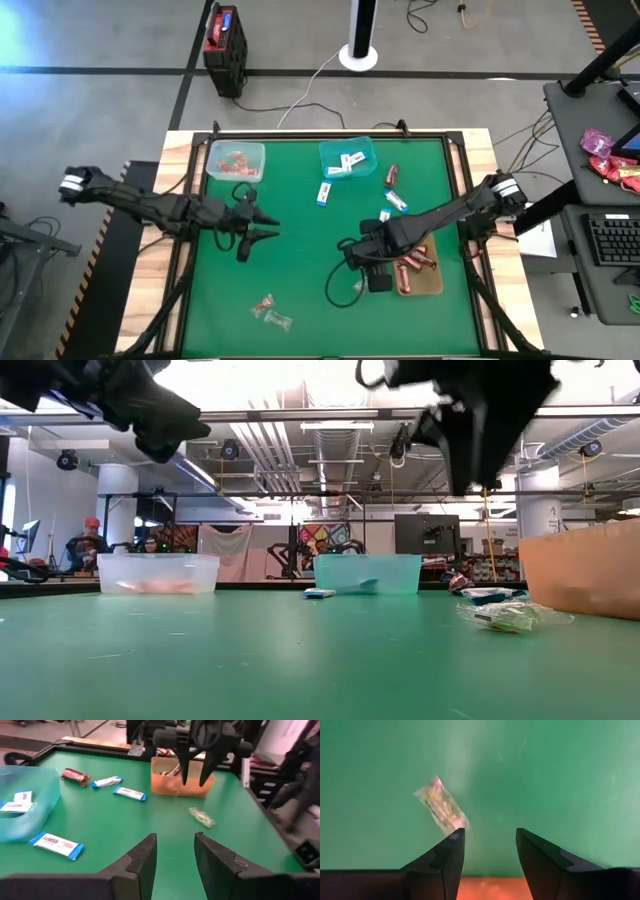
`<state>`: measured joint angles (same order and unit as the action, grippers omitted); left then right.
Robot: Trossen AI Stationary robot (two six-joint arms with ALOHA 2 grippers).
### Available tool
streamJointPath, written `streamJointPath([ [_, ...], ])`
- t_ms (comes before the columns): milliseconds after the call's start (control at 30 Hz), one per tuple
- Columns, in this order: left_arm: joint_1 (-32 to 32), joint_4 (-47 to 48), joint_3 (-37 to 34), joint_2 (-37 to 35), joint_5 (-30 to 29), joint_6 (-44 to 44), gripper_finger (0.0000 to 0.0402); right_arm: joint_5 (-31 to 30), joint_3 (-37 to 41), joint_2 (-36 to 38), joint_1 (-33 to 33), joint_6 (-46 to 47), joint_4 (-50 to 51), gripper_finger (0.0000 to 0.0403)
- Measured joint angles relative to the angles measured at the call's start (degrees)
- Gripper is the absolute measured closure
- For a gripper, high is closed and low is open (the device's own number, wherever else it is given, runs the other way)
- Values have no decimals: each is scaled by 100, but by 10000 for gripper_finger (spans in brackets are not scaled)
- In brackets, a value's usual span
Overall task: Sort candy by brand, put in halloween buckets
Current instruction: Put the green gummy into the white bin
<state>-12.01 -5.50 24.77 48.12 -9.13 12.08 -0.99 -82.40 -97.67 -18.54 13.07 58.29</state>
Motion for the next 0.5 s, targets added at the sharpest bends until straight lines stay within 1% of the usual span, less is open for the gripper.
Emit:
streamJointPath([
  [100,-183,4,18,88,-295,0,286,110,370,0,-95,91,-375,232],
  [300,-199,-12,157,247,-343,-185,286,314,844,-11,-216,338,-1476,241],
  [500,-199,-25,310,459,-345,-381,286,303,845,-241,-258,415,-1591,250],
])
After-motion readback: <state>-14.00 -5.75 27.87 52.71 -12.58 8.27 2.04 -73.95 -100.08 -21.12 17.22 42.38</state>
